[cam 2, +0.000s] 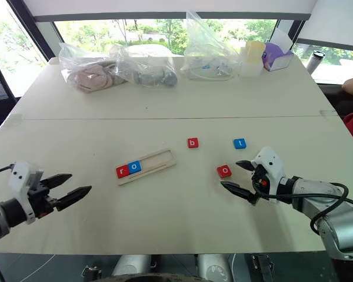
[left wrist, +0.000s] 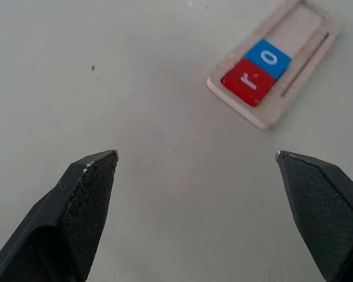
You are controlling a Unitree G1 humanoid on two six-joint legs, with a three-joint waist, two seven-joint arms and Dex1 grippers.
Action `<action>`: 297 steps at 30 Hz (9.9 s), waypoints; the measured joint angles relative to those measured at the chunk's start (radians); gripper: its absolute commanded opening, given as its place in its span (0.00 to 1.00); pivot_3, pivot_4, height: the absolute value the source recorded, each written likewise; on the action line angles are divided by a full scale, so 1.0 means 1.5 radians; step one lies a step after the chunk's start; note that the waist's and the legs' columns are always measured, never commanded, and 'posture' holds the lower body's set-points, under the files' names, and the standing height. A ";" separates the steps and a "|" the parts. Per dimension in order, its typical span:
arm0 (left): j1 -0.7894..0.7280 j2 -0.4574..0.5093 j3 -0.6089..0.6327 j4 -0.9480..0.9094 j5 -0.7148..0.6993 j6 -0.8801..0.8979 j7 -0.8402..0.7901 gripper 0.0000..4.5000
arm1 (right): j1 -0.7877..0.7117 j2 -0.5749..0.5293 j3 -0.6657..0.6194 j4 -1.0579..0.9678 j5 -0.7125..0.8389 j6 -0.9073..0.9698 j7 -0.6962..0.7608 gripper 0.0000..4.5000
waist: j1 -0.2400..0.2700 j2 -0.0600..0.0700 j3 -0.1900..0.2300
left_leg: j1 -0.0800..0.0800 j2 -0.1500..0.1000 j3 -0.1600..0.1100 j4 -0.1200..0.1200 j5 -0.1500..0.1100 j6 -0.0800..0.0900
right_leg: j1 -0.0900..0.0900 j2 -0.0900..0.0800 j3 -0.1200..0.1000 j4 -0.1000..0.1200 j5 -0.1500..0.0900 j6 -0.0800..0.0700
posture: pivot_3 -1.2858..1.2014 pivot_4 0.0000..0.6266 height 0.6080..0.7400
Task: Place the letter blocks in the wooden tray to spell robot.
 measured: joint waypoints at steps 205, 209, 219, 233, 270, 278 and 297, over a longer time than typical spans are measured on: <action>-0.403 0.157 -0.409 0.118 0.191 -0.079 -0.288 1.00 | -0.217 -0.024 0.175 0.420 -0.263 -0.436 0.278 0.26 | -0.033 -0.006 0.001 | 0.002 0.011 0.021 0.002 -0.006 0.011 | -0.007 0.020 0.021 0.002 0.010 -0.004 | 0.52 0.24 1.00; -0.397 0.167 -0.402 0.133 0.195 -0.081 -0.286 1.00 | -0.220 -0.023 0.174 0.415 -0.256 -0.415 0.273 0.26 | -0.033 -0.006 0.001 | 0.002 0.011 0.021 0.003 -0.006 0.011 | -0.007 0.020 0.021 0.002 0.010 -0.005 | 0.52 0.24 1.00; -0.373 0.203 -0.375 0.180 0.203 -0.109 -0.298 1.00 | -0.491 0.130 0.285 0.217 -0.226 -0.143 0.177 0.26 | -0.034 -0.007 0.000 | 0.003 0.012 0.018 0.003 -0.005 0.010 | -0.011 0.022 0.020 0.010 0.009 -0.007 | 0.52 0.24 1.00; -0.312 0.196 -0.370 0.140 0.213 -0.105 -0.267 1.00 | -0.543 0.290 0.467 0.253 -0.314 -0.056 0.075 0.26 | -0.031 -0.007 0.001 | 0.001 0.011 0.019 0.003 -0.005 0.009 | -0.012 0.019 0.020 0.011 0.009 -0.006 | 0.52 0.24 1.00; -0.351 0.156 -0.339 0.113 0.145 -0.049 -0.213 1.00 | -0.561 0.372 0.505 0.361 -0.367 -0.103 0.075 1.00 | -0.036 -0.007 0.001 | 0.002 0.011 0.018 0.003 -0.005 0.009 | -0.012 0.020 0.020 0.012 0.010 -0.006 | 0.52 0.24 1.00; -0.361 0.147 -0.353 0.118 0.157 -0.056 -0.211 1.00 | -0.563 0.375 0.494 0.360 -0.361 -0.102 0.093 1.00 | -0.035 -0.007 0.001 | 0.002 0.011 0.018 0.003 -0.005 0.009 | -0.012 0.020 0.020 0.012 0.010 -0.006 | 0.52 0.24 1.00; -0.365 0.143 -0.360 0.132 0.180 -0.070 -0.212 1.00 | -0.511 0.377 0.513 0.302 -0.353 -0.061 0.113 1.00 | -0.036 -0.007 0.001 | 0.002 0.011 0.018 0.003 -0.005 0.009 | -0.012 0.020 0.020 0.012 0.010 -0.006 | 0.52 0.24 1.00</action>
